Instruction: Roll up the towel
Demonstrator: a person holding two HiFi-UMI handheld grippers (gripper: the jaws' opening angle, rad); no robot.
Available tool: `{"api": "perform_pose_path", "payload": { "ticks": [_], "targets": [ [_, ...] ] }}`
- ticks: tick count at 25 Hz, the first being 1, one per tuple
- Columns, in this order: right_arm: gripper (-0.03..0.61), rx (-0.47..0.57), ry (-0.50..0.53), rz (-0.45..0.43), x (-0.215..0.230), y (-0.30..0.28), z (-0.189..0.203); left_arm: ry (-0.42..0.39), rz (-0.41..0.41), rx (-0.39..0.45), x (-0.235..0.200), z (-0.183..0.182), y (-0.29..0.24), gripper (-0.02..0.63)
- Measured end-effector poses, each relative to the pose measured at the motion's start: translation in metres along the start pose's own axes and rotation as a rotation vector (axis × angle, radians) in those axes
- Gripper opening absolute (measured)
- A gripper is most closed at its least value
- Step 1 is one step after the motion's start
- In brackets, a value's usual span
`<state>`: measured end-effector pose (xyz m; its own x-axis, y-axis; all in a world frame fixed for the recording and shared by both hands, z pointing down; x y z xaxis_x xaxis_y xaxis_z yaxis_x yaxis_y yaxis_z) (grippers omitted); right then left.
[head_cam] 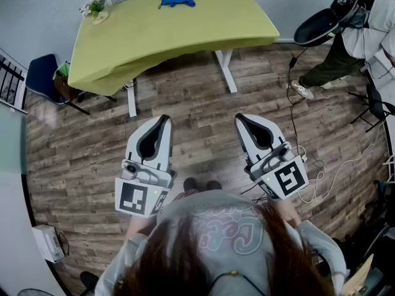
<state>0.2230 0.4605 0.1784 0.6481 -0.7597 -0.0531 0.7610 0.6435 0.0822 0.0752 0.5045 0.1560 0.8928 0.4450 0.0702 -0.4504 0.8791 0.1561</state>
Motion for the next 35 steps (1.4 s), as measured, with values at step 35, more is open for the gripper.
{"api": "perform_pose_path", "payload": {
  "ticks": [35],
  "targets": [
    [0.235, 0.036, -0.035, 0.097, -0.016, -0.022, -0.003, 0.037, -0.063, 0.018, -0.036, 0.000, 0.028, 0.185]
  ]
}}
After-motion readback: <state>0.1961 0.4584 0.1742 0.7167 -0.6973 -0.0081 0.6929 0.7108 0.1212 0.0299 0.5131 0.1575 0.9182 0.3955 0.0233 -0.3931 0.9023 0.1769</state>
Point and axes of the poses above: the fingertips, and each gripper's own axes: y backward along the fingers, x to its right, z out of its underside, the point moved 1 cm from there along y, backward along the fingers, and after that the axes turned 9 degrees about z, right-handed, at the moved point
